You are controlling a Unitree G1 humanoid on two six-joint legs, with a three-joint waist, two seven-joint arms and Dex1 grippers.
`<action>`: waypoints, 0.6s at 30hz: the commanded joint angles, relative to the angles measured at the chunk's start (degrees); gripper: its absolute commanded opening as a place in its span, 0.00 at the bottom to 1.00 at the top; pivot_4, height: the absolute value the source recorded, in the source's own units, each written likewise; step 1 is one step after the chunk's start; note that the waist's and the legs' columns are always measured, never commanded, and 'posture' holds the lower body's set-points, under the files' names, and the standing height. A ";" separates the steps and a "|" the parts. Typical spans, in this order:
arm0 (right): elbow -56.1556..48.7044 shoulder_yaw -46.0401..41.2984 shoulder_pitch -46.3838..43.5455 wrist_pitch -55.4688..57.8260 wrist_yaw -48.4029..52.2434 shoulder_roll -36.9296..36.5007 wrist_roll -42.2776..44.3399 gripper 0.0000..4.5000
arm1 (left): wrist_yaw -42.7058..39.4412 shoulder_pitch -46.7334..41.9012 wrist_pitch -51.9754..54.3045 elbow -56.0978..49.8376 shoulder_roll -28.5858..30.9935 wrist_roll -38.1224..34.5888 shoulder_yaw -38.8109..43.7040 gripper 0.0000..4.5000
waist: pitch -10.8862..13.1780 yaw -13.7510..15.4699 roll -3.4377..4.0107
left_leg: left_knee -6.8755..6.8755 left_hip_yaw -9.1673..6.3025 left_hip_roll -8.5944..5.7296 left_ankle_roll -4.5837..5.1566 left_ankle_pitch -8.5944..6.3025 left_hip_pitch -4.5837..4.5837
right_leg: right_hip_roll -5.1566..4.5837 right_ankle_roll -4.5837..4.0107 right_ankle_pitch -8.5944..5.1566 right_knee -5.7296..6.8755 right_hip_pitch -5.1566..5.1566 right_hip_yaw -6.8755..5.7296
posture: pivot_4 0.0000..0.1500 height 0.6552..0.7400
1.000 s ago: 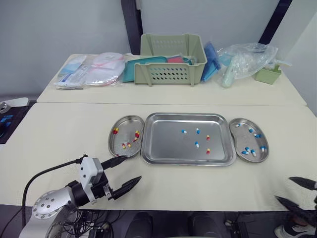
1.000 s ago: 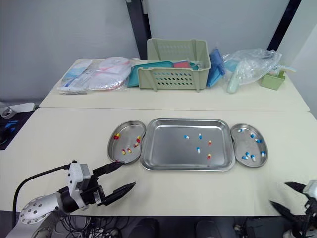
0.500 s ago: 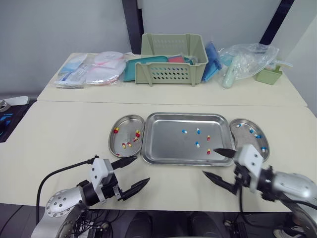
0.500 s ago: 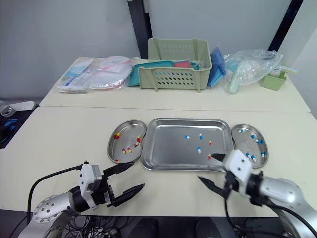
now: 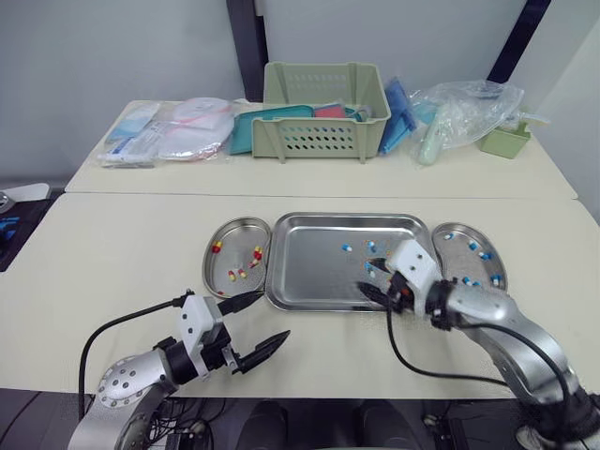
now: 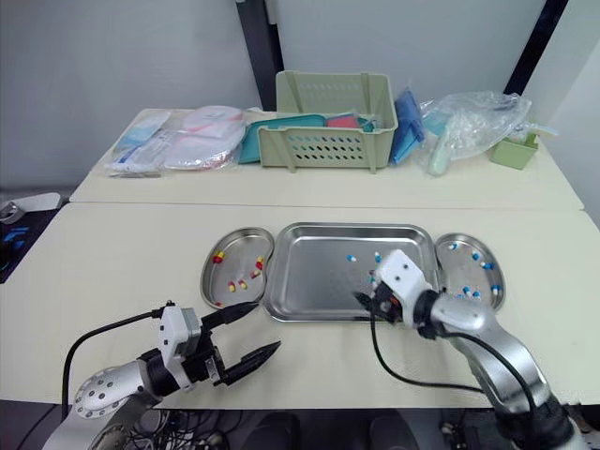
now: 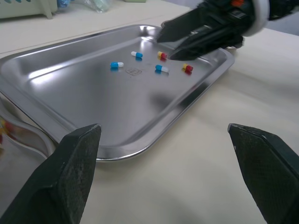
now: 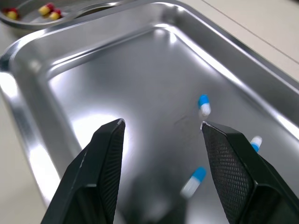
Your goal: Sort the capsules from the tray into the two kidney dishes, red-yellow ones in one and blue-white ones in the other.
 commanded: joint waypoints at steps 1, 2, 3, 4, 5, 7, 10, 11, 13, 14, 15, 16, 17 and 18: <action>5.08 2.12 -6.21 2.09 1.03 1.39 -1.20 0.63 | 0.23 -0.24 -1.07 -1.86 -0.12 0.19 -0.54 1.00 | 0.01 0.02 0.01 | 0.00 0.01 -0.01 0.00 0.00 -0.02 | 0.00 0.00 0.00 0.00 -0.02 0.00 | 1.00 1.00; 7.19 2.59 -8.05 2.21 1.33 2.01 -1.47 0.63 | 0.26 -0.39 -1.11 -1.76 -0.17 0.24 -0.64 1.00 | 0.01 0.07 0.01 | 0.00 0.01 0.00 0.00 0.00 -0.02 | 0.00 0.00 0.00 0.00 -0.03 0.00 | 1.00 1.00; 9.73 3.02 -10.01 2.15 1.51 2.71 -1.92 0.63 | 0.29 -0.52 -1.18 -1.66 -0.19 0.31 -0.71 1.00 | 0.01 0.08 0.02 | -0.01 0.00 0.00 0.00 0.00 -0.02 | -0.01 0.00 0.00 -0.01 -0.03 0.00 | 1.00 1.00; 11.51 3.32 -11.34 2.06 1.68 3.18 -2.29 0.63 | 0.31 -0.59 -1.24 -1.59 -0.21 0.37 -0.77 1.00 | 0.01 0.08 0.01 | -0.01 0.00 0.00 0.00 0.00 -0.06 | -0.01 0.00 0.00 -0.01 -0.07 0.00 | 1.00 1.00; 13.59 3.56 -12.78 1.96 1.90 3.69 -2.58 0.63 | 0.35 -0.70 -1.29 -1.52 -0.23 0.45 -0.83 1.00 | 0.01 0.15 0.01 | -0.01 0.01 0.00 0.00 0.00 -0.06 | -0.01 0.00 0.00 -0.01 -0.08 0.00 | 1.00 1.00; 17.77 4.40 -15.33 1.07 2.77 4.38 -3.45 0.63 | 0.45 -0.82 -1.39 -1.41 -0.29 0.60 -0.89 1.00 | 0.01 0.12 0.02 | -0.01 0.01 0.00 0.00 0.00 -0.07 | -0.01 0.00 0.00 -0.01 -0.10 0.01 | 1.00 1.00; 22.28 5.23 -17.45 -0.48 4.45 5.05 -4.41 0.63 | 0.55 -0.85 -1.63 -1.14 -0.38 0.79 -0.90 1.00 | 0.02 0.10 0.03 | -0.01 0.03 0.00 0.00 0.00 -0.09 | -0.01 -0.01 0.00 0.02 -0.16 0.02 | 1.00 1.00; 23.42 5.51 -17.92 -1.04 4.87 5.16 -4.78 0.63 | 0.54 -0.77 -1.74 -1.06 -0.39 0.85 -0.88 1.00 | 0.02 0.09 0.03 | -0.01 0.03 0.00 0.00 0.00 -0.10 | -0.01 -0.01 0.00 0.02 -0.18 0.02 | 1.00 1.00; 25.50 5.72 -18.69 -1.96 5.52 5.68 -5.37 0.63 | 0.55 -0.54 -1.96 -0.94 -0.38 0.95 -0.86 1.00 | 0.02 0.05 0.03 | -0.01 0.04 0.00 0.00 0.00 -0.12 | -0.01 -0.01 0.00 0.02 -0.22 0.04 | 1.00 1.00; 26.45 5.70 -19.02 -2.35 5.81 6.03 -5.61 0.63 | 0.57 -0.41 -2.07 -0.89 -0.38 1.00 -0.85 1.00 | 0.02 0.02 0.03 | -0.01 0.05 0.00 0.00 0.00 -0.13 | -0.01 -0.01 0.00 0.03 -0.23 0.04 | 1.00 1.00; 27.08 5.63 -19.21 -2.63 6.03 6.30 -5.81 0.63 | 0.59 -0.34 -2.16 -0.85 -0.37 1.01 -0.86 1.00 | 0.02 0.00 0.03 | -0.01 0.05 0.00 0.00 0.00 -0.13 | -0.01 -0.01 0.00 0.03 -0.23 0.04 | 1.00 1.00; 27.91 5.70 -19.38 -2.32 6.39 6.62 -5.86 0.58 | 0.65 -0.22 -2.25 -0.82 -0.41 1.08 -0.96 1.00 | 0.03 -0.03 0.04 | -0.01 0.05 0.00 0.00 0.00 -0.13 | -0.01 -0.01 0.00 0.04 -0.24 0.05 | 1.00 1.00; 28.44 5.92 -19.43 -2.12 6.77 6.70 -6.04 0.54 | 0.69 -0.18 -2.27 -0.81 -0.42 1.12 -1.04 1.00 | 0.03 -0.08 0.04 | -0.01 0.04 0.00 0.00 0.00 -0.13 | -0.01 -0.01 0.01 0.05 -0.24 0.04 | 1.00 1.00; 28.80 6.23 -19.43 -2.03 7.14 6.65 -6.33 0.50 | 0.73 -0.15 -2.33 -0.78 -0.46 1.18 -1.15 1.00 | 0.03 -0.13 0.04 | -0.01 0.04 0.00 0.00 0.00 -0.13 | -0.01 -0.01 0.01 0.05 -0.24 0.05 | 1.00 1.00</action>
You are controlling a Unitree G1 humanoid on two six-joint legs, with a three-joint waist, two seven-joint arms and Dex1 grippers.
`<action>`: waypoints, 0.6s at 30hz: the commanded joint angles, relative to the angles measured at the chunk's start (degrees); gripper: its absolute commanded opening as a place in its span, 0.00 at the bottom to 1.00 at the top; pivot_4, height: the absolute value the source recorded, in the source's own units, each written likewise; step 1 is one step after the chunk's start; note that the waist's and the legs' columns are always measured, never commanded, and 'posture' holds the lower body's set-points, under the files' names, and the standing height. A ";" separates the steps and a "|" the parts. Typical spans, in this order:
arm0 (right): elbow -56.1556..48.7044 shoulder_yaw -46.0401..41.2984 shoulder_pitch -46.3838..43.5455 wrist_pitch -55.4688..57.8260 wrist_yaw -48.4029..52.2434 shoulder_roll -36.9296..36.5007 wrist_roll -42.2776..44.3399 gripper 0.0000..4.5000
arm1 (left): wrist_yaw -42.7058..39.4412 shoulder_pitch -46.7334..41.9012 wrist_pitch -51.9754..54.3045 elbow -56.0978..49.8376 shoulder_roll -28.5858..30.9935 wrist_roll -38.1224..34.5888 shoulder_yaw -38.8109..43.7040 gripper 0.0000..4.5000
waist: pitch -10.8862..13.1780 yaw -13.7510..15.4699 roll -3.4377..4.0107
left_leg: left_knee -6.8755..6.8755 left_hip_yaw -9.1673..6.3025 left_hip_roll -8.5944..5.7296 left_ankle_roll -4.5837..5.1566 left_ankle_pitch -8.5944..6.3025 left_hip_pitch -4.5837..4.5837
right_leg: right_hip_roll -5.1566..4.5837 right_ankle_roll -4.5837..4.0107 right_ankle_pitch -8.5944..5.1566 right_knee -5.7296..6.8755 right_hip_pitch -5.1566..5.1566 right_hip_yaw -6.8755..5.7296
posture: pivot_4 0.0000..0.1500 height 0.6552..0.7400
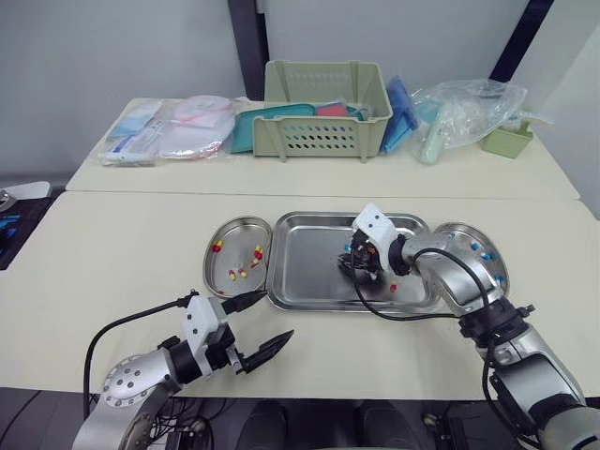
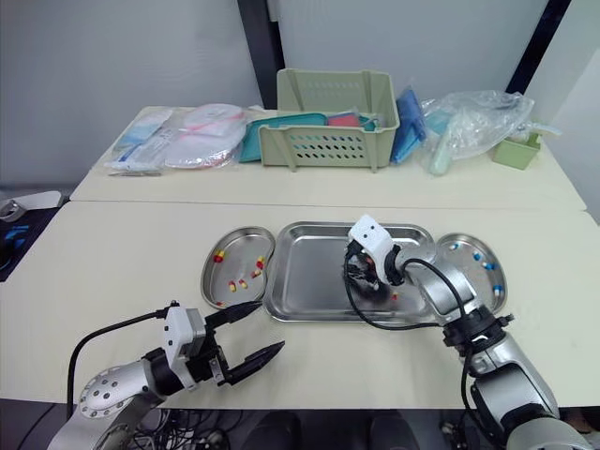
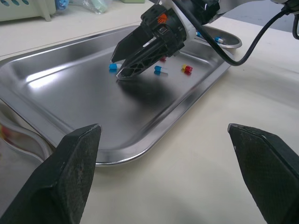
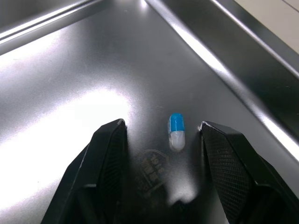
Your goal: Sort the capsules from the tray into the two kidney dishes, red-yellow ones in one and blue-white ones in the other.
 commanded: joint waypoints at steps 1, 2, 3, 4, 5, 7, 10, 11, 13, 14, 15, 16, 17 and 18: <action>0.47 0.13 -1.49 -0.47 1.48 0.05 -1.08 0.45 | 0.32 0.14 -1.23 -0.93 -0.35 0.26 -0.24 1.00 | 0.00 -0.11 0.00 | 0.00 0.00 0.00 0.00 0.00 0.00 | 0.00 0.00 0.00 0.00 0.00 0.00 | 1.00 1.00; 0.52 0.20 -1.54 -0.48 1.62 0.00 -1.31 0.38 | 0.38 0.08 -1.20 -0.96 -0.37 0.31 -0.33 1.00 | 0.00 -0.15 0.00 | 0.00 -0.01 0.00 0.00 0.00 0.00 | 0.00 0.00 0.00 0.00 0.00 -0.01 | 1.00 1.00; 0.53 0.34 -1.62 -0.53 1.82 -0.11 -1.68 0.32 | 0.44 -0.01 -1.14 -1.01 -0.38 0.36 -0.44 1.00 | 0.00 -0.18 0.00 | 0.00 -0.01 0.00 0.00 0.00 0.00 | 0.00 0.00 0.00 0.00 0.00 -0.01 | 1.00 1.00; 0.50 0.46 -1.66 -0.58 2.05 -0.21 -2.04 0.25 | 0.50 -0.09 -1.06 -1.09 -0.39 0.39 -0.56 1.00 | 0.00 -0.20 0.00 | 0.00 -0.01 0.00 0.00 0.00 0.00 | 0.00 0.00 0.00 0.00 0.00 -0.01 | 1.00 1.00; 0.47 0.52 -1.66 -0.63 2.26 -0.25 -2.37 0.19 | 0.57 -0.13 -1.01 -1.14 -0.39 0.40 -0.65 1.00 | 0.00 -0.21 0.00 | 0.00 -0.01 0.00 0.00 0.00 0.00 | 0.00 0.00 0.00 0.00 0.00 0.00 | 1.00 1.00; -0.01 0.73 -1.66 -1.22 2.53 -0.37 -3.23 0.07 | 0.69 -0.26 -0.92 -1.25 -0.29 0.36 -0.87 1.00 | 0.00 -0.21 0.00 | 0.00 -0.01 0.00 0.00 0.00 0.00 | 0.00 0.00 0.00 0.00 0.00 -0.01 | 1.00 1.00; -1.15 0.67 -1.73 -2.11 2.78 -0.37 -3.94 0.01 | 0.71 -0.42 -0.85 -1.30 -0.16 0.34 -1.06 1.00 | 0.00 -0.22 0.00 | 0.00 -0.01 0.00 0.00 0.00 0.00 | 0.00 0.00 0.00 0.00 0.00 -0.01 | 1.00 1.00; -1.73 0.54 -1.67 -2.60 2.84 -0.51 -4.22 0.01 | 0.61 -0.43 -0.86 -1.35 -0.12 0.30 -1.10 1.00 | 0.00 -0.22 0.00 | 0.00 -0.01 0.00 0.00 0.00 0.00 | 0.00 0.00 0.00 0.00 0.00 0.00 | 1.00 1.00; -3.83 -0.03 -1.31 -2.88 3.40 -1.21 -4.36 0.01 | 0.25 -0.54 -1.00 -1.38 -0.02 0.15 -1.17 1.00 | 0.02 -0.22 0.03 | 0.00 -0.01 0.00 0.00 0.00 0.00 | 0.00 0.00 0.00 0.00 0.00 0.00 | 1.00 1.00; -6.00 -0.68 -0.85 -2.45 3.89 -1.93 -3.97 0.01 | -0.05 -0.66 -1.09 -1.36 0.10 0.02 -1.13 1.00 | 0.04 -0.21 0.06 | 0.00 -0.01 0.00 0.00 0.00 -0.02 | 0.00 0.00 0.00 0.00 -0.02 0.00 | 1.00 1.00; -7.59 -1.16 -0.47 -2.01 4.24 -2.44 -3.63 0.01 | -0.23 -0.69 -1.16 -1.40 0.16 -0.04 -1.12 1.00 | 0.05 -0.19 0.07 | 0.00 -0.01 0.00 0.00 0.00 -0.04 | 0.00 0.00 0.00 0.00 -0.03 -0.01 | 1.00 1.00; -10.40 -2.21 0.21 -0.88 4.65 -3.30 -2.78 0.01 | -0.70 -0.89 -1.54 -1.29 0.23 -0.14 -1.08 1.00 | 0.05 -0.19 0.07 | 0.00 -0.01 0.00 0.00 0.00 -0.07 | 0.00 0.00 0.00 0.00 -0.05 -0.01 | 1.00 1.00; -13.80 -3.72 1.19 0.60 5.05 -4.30 -1.64 0.01 | -1.45 -1.11 -1.98 -1.17 0.38 -0.35 -1.11 1.00 | 0.05 -0.05 0.08 | 0.00 -0.02 0.00 0.00 0.00 -0.08 | 0.00 0.00 0.00 -0.01 -0.05 -0.02 | 1.00 1.00; -17.16 -5.36 2.31 2.18 5.37 -5.33 -0.44 0.01 | -2.29 -1.35 -2.57 -1.03 0.41 -0.64 -1.12 1.00 | 0.05 0.07 0.08 | 0.00 -0.05 0.00 0.00 0.00 -0.12 | 0.00 0.00 0.00 -0.02 -0.06 -0.05 | 1.00 1.00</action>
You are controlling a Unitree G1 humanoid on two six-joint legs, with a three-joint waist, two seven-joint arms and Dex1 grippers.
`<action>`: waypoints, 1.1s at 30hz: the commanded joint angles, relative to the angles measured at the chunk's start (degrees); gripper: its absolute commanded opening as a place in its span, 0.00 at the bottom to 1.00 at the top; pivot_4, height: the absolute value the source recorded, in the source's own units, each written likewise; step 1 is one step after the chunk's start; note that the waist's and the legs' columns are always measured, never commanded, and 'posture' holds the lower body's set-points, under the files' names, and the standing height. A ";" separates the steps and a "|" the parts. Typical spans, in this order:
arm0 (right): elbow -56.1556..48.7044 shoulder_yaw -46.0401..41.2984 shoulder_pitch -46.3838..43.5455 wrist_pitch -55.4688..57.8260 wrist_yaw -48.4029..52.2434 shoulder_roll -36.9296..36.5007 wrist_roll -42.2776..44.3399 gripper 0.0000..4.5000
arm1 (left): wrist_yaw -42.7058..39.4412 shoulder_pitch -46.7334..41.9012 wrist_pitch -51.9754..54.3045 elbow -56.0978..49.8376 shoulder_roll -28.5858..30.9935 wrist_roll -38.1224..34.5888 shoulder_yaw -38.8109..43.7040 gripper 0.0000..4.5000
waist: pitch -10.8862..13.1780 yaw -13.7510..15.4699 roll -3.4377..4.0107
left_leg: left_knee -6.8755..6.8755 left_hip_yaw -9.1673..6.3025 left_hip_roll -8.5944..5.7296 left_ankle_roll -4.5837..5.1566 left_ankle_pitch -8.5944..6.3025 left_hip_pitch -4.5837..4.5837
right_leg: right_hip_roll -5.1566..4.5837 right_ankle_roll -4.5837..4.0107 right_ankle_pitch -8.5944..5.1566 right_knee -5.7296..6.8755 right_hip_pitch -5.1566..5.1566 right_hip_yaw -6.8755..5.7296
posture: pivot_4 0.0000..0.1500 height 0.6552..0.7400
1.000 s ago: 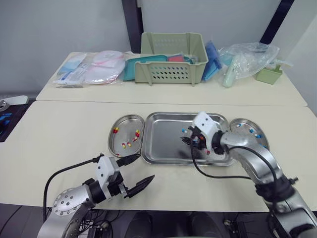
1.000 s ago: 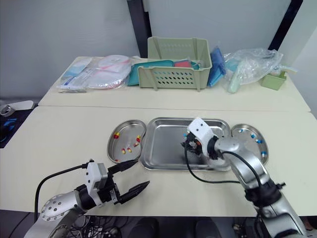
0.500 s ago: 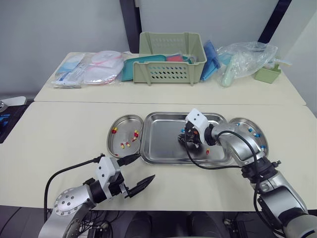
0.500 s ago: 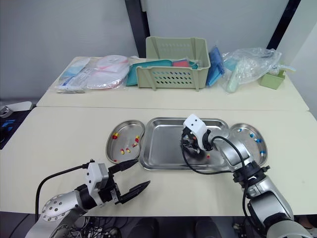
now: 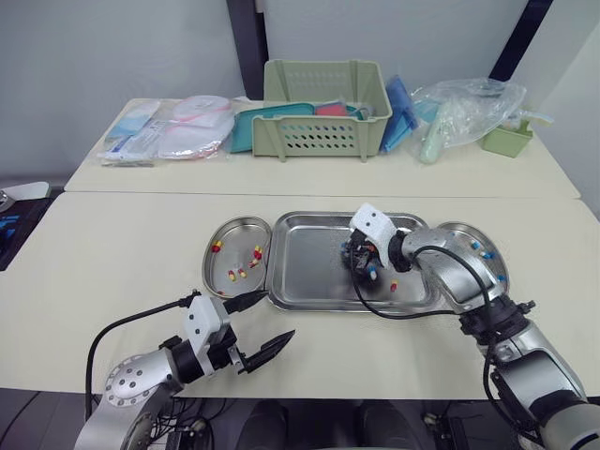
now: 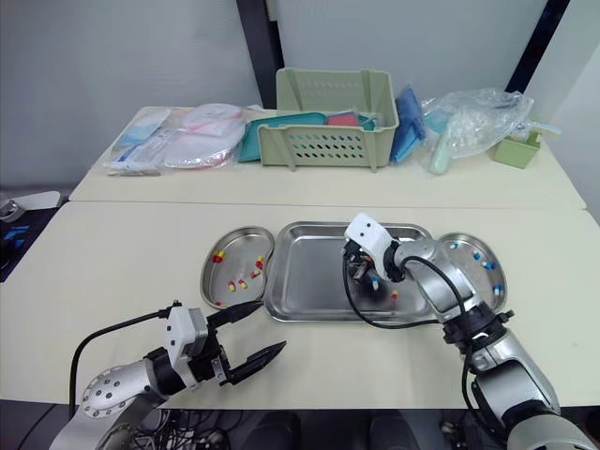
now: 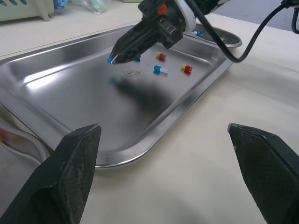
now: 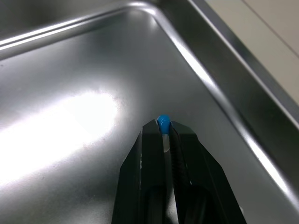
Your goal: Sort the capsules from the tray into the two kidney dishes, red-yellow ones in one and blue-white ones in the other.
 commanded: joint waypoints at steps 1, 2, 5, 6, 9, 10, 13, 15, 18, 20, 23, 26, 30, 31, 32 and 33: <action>-12.47 -6.47 2.90 4.45 1.45 -3.23 4.21 0.01 | -2.66 -0.56 -2.89 -0.97 0.31 -1.18 -0.30 1.00 | 0.00 0.22 0.00 | 0.00 0.00 0.00 0.00 0.00 -0.02 | 0.00 0.00 0.00 -0.02 0.00 0.00 | 1.00 1.00; -15.45 -8.21 4.27 6.01 1.65 -4.25 5.44 0.01 | -3.40 -0.75 -3.53 -0.82 0.22 -1.53 -0.27 1.00 | 0.00 0.41 0.00 | 0.00 0.00 0.00 0.00 0.00 -0.04 | -0.01 0.00 0.00 -0.02 -0.01 0.00 | 1.00 1.00; -24.67 -15.80 10.36 11.44 1.98 -7.95 9.62 0.01 | -6.28 -1.20 -5.29 -0.33 0.20 -2.85 -0.47 1.00 | 0.00 0.61 0.00 | 0.01 -0.01 -0.01 0.00 0.00 -0.10 | -0.02 0.00 0.00 -0.03 -0.02 -0.02 | 1.00 1.00; -27.29 -18.89 12.52 13.39 1.79 -8.94 10.98 0.01 | -7.20 -1.31 -5.73 -0.16 0.22 -3.31 -0.54 1.00 | 0.00 0.65 0.00 | 0.01 -0.03 -0.01 0.00 0.00 -0.14 | -0.02 0.00 0.00 -0.04 -0.02 -0.05 | 1.00 1.00; -33.19 -29.52 18.74 19.42 0.73 -10.92 14.43 0.01 | -9.55 -1.86 -6.94 0.64 0.25 -4.32 -0.56 1.00 | 0.01 0.60 0.00 | 0.01 -0.02 -0.02 0.00 0.00 -0.17 | -0.02 0.00 0.00 -0.06 -0.03 -0.04 | 1.00 1.00; -34.34 -32.82 20.87 20.71 0.48 -11.59 15.00 0.01 | -10.11 -2.24 -7.27 0.99 0.20 -4.52 -0.56 1.00 | 0.01 0.60 0.02 | 0.01 -0.02 -0.02 0.00 0.00 -0.17 | -0.01 0.00 0.00 -0.06 -0.02 -0.04 | 1.00 1.00; -35.87 -39.52 26.89 21.45 -0.40 -14.01 15.07 0.01 | -12.51 -3.53 -9.49 2.36 0.27 -4.08 -1.14 1.00 | 0.01 0.54 0.03 | 0.01 -0.01 -0.02 0.00 0.00 -0.16 | -0.01 0.00 0.00 -0.05 -0.01 -0.03 | 1.00 1.00; -35.88 -43.28 30.07 22.27 -1.19 -14.62 15.55 0.01 | -13.74 -4.23 -10.90 3.30 0.13 -3.79 -1.50 1.00 | 0.02 0.40 0.03 | 0.01 0.00 -0.02 0.00 0.00 -0.14 | 0.00 0.00 0.00 -0.04 -0.01 -0.04 | 1.00 1.00; -34.45 -45.72 34.50 21.62 -2.79 -16.22 14.19 0.01 | -14.43 -5.03 -11.37 3.87 -0.26 -4.43 -1.74 1.00 | 0.02 0.35 0.03 | 0.01 0.05 -0.02 0.00 0.00 -0.12 | 0.00 0.00 0.00 -0.04 0.00 0.00 | 1.00 1.00; -33.77 -45.95 36.28 21.04 -3.55 -17.18 13.86 0.01 | -14.55 -5.33 -11.38 4.10 -0.41 -4.66 -1.76 1.00 | 0.02 0.37 0.03 | 0.01 0.07 -0.02 0.00 0.00 -0.09 | 0.00 0.00 0.00 -0.04 0.02 0.02 | 1.00 1.00; -32.93 -44.91 36.78 20.81 -5.91 -17.26 13.33 0.01 | -14.69 -5.58 -11.70 4.24 -0.56 -4.77 -1.90 1.00 | 0.02 0.33 0.03 | 0.01 0.08 -0.02 0.01 0.00 -0.07 | 0.00 0.00 0.00 -0.04 0.02 0.04 | 1.00 1.00; -32.08 -44.98 36.14 21.28 -7.84 -16.46 13.37 0.01 | -14.54 -5.50 -11.95 4.11 -0.67 -4.80 -2.06 1.00 | 0.02 0.39 0.03 | 0.01 0.07 -0.02 0.00 0.00 -0.07 | 0.00 0.00 0.00 -0.04 0.03 0.03 | 1.00 1.00; -31.28 -44.84 36.37 20.14 -8.78 -16.94 13.43 0.23 | -14.07 -5.13 -12.20 3.80 -0.84 -4.77 -2.17 1.00 | 0.02 0.43 0.02 | 0.01 0.07 -0.02 0.01 0.00 -0.08 | 0.00 0.00 0.00 -0.05 0.04 0.02 | 1.00 1.00; -31.14 -44.82 36.38 19.87 -8.80 -17.08 13.54 0.29 | -13.86 -5.01 -12.23 3.71 -0.92 -4.76 -2.12 1.00 | 0.02 0.42 0.02 | 0.01 0.08 -0.02 0.00 0.00 -0.08 | 0.00 0.00 0.00 -0.05 0.04 0.03 | 1.00 1.00; -30.94 -44.86 36.24 19.58 -8.86 -17.18 13.62 0.34 | -13.58 -4.89 -12.18 3.59 -0.99 -4.80 -2.01 1.00 | 0.02 0.41 0.02 | 0.01 0.07 -0.02 0.00 0.00 -0.07 | 0.00 0.00 0.00 -0.05 0.04 0.02 | 1.00 1.00; -30.77 -44.90 36.17 19.30 -8.92 -17.26 13.63 0.41 | -13.23 -4.75 -12.10 3.47 -1.07 -4.81 -1.87 1.00 | 0.02 0.42 0.02 | 0.01 0.07 -0.02 0.01 0.00 -0.07 | 0.00 0.00 0.00 -0.05 0.04 0.03 | 1.00 1.00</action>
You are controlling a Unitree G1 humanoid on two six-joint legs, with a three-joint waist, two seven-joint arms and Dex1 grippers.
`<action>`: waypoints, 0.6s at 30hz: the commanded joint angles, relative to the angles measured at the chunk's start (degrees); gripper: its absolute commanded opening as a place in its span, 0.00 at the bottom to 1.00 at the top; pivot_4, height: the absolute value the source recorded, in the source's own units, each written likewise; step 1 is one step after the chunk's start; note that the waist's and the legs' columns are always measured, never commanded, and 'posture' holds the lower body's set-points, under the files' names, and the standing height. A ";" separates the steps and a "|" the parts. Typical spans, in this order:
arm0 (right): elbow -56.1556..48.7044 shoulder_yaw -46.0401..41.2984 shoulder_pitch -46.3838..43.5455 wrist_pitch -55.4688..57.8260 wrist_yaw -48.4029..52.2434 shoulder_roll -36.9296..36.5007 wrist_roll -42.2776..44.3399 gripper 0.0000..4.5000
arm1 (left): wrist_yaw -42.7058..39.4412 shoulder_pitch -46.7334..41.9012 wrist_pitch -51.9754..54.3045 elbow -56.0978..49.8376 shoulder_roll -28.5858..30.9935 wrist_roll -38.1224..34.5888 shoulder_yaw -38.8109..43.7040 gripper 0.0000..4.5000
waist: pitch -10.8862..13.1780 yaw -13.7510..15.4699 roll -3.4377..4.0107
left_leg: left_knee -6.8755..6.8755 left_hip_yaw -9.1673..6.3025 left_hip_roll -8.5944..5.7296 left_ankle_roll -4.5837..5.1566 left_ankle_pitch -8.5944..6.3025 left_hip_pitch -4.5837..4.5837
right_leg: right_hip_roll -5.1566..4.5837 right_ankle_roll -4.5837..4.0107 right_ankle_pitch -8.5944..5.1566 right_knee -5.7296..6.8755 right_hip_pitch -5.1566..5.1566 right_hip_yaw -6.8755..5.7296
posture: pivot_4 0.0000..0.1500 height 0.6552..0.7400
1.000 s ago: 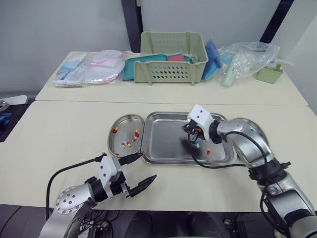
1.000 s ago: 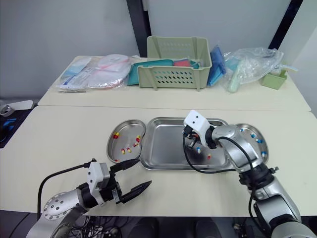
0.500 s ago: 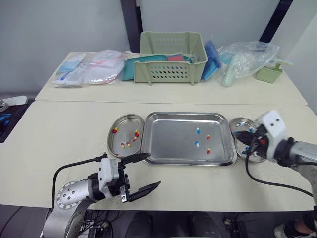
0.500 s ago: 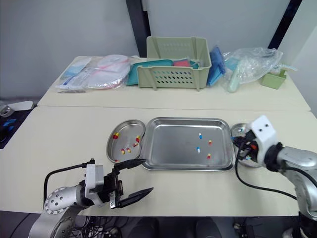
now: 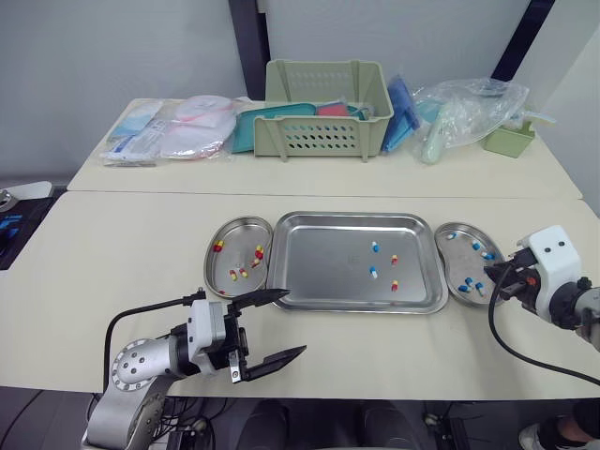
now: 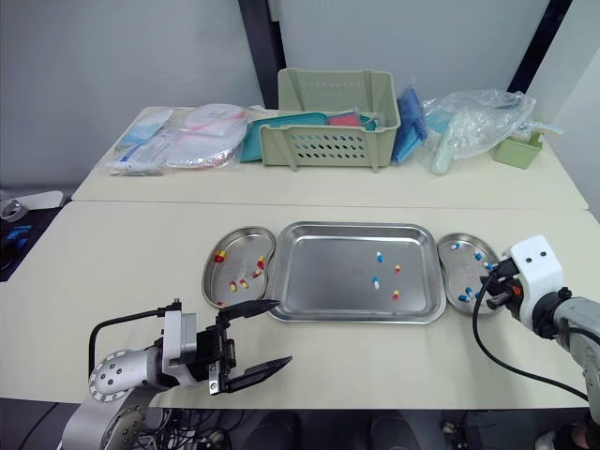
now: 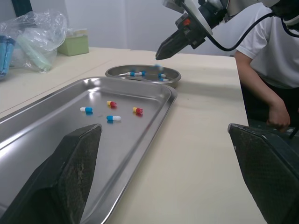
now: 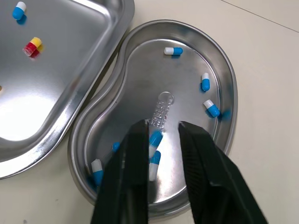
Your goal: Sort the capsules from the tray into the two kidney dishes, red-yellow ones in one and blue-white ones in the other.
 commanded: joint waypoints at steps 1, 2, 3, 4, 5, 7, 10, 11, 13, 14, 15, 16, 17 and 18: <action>-0.36 -0.94 -0.49 -2.32 -0.52 -0.90 0.15 0.46 | 1.12 0.61 -0.82 -1.87 -0.73 -1.04 0.41 1.00 | 0.00 0.00 0.00 | 0.00 0.00 0.00 0.00 0.00 0.00 | 0.00 0.00 0.00 0.00 0.01 0.00 | 1.00 1.00; -0.28 -1.11 -0.39 -2.80 -0.36 -0.98 0.23 0.53 | 1.70 0.75 -0.43 -2.20 -0.70 -1.13 0.83 1.00 | 0.00 0.00 0.00 | 0.00 0.00 0.00 0.00 0.00 0.00 | 0.00 0.00 0.00 0.00 0.01 0.00 | 1.00 1.00; -0.23 -1.33 -0.22 -3.13 -0.37 -1.00 0.22 0.59 | 2.47 0.92 0.00 -2.53 -0.69 -1.24 1.34 1.00 | 0.00 0.00 0.00 | 0.00 0.00 0.00 0.00 0.00 0.00 | 0.00 0.00 0.00 0.00 0.01 0.00 | 1.00 1.00; -0.17 -1.53 0.16 -4.13 -0.08 -1.14 0.17 0.66 | 3.39 1.13 0.52 -2.86 -0.52 -1.33 2.03 1.00 | 0.00 0.00 0.00 | 0.00 -0.01 0.00 0.00 0.00 0.00 | 0.00 0.00 0.00 0.00 0.01 -0.01 | 1.00 1.00; -0.19 -1.73 0.59 -5.07 0.43 -1.27 0.29 0.72 | 4.30 1.32 1.00 -3.10 -0.36 -1.42 2.68 1.00 | 0.00 0.01 0.00 | 0.00 -0.01 0.00 0.00 0.00 0.00 | 0.00 0.00 0.00 0.00 0.01 -0.01 | 1.00 1.00; -0.38 -1.99 2.15 -7.43 2.06 -1.96 0.46 0.85 | 7.25 1.78 3.45 -3.71 0.24 -1.59 4.50 1.00 | 0.00 0.03 0.00 | 0.00 -0.01 0.00 0.00 0.00 0.00 | 0.00 0.00 0.00 0.00 0.01 0.00 | 1.00 1.00; 0.17 -3.04 5.11 -13.74 3.92 -2.47 -0.39 0.85 | 12.90 2.40 9.08 -4.12 2.00 -0.44 8.27 1.00 | 0.01 0.06 -0.01 | 0.00 -0.01 0.00 0.00 0.00 0.00 | 0.00 0.01 0.00 -0.01 0.02 0.00 | 1.00 1.00; 0.62 -3.73 6.60 -16.73 5.23 -2.59 -0.57 0.85 | 14.63 2.62 10.81 -3.90 2.85 -0.17 10.05 1.00 | 0.01 0.05 -0.03 | 0.00 -0.02 0.00 0.00 0.00 0.01 | 0.00 0.01 0.00 -0.01 0.02 -0.01 | 1.00 1.00; 2.10 -6.55 12.28 -27.87 11.34 -2.39 -0.83 0.85 | 16.88 3.31 12.96 -1.74 4.90 -1.34 16.56 1.00 | 0.02 0.06 -0.04 | 0.00 -0.03 0.00 0.00 0.00 0.01 | 0.00 0.01 -0.01 -0.01 0.02 -0.02 | 1.00 1.00; 2.99 -8.11 15.19 -32.78 14.24 -2.39 -1.05 0.85 | 17.76 3.88 14.39 -0.42 6.22 -1.57 19.70 1.00 | 0.03 0.06 -0.06 | 0.00 -0.04 0.00 0.00 0.00 0.00 | 0.00 0.01 -0.01 -0.02 0.02 -0.04 | 1.00 1.00; 3.96 -9.47 17.38 -36.65 16.34 -2.35 -1.13 0.85 | 18.13 4.43 15.22 0.69 7.22 -1.39 21.97 1.00 | 0.04 0.06 -0.06 | -0.02 -0.04 0.01 0.01 0.00 0.00 | 0.00 0.02 -0.01 -0.04 0.02 -0.05 | 1.00 1.00; 5.54 -11.12 19.57 -40.00 18.86 -2.45 -0.82 0.85 | 17.79 5.24 16.01 2.53 8.31 -1.62 24.54 1.00 | 0.04 0.05 -0.06 | -0.02 -0.04 0.01 0.01 0.00 0.00 | 0.00 0.02 -0.01 -0.05 0.02 -0.06 | 1.00 1.00; 7.11 -12.53 21.30 -42.49 21.09 -2.60 -0.26 0.85 | 17.26 6.26 15.98 4.39 9.40 -0.90 26.44 1.00 | 0.04 0.03 -0.06 | -0.02 -0.02 0.01 0.01 0.00 0.01 | 0.00 0.02 -0.01 -0.05 0.03 -0.04 | 1.00 1.00; 8.69 -13.72 22.82 -44.78 23.01 -2.74 0.17 0.85 | 16.47 7.09 15.14 6.32 10.07 -0.37 28.20 1.00 | 0.06 -0.02 -0.09 | -0.02 0.02 0.00 0.01 0.00 0.07 | -0.02 0.02 -0.01 -0.05 0.08 -0.01 | 1.00 1.00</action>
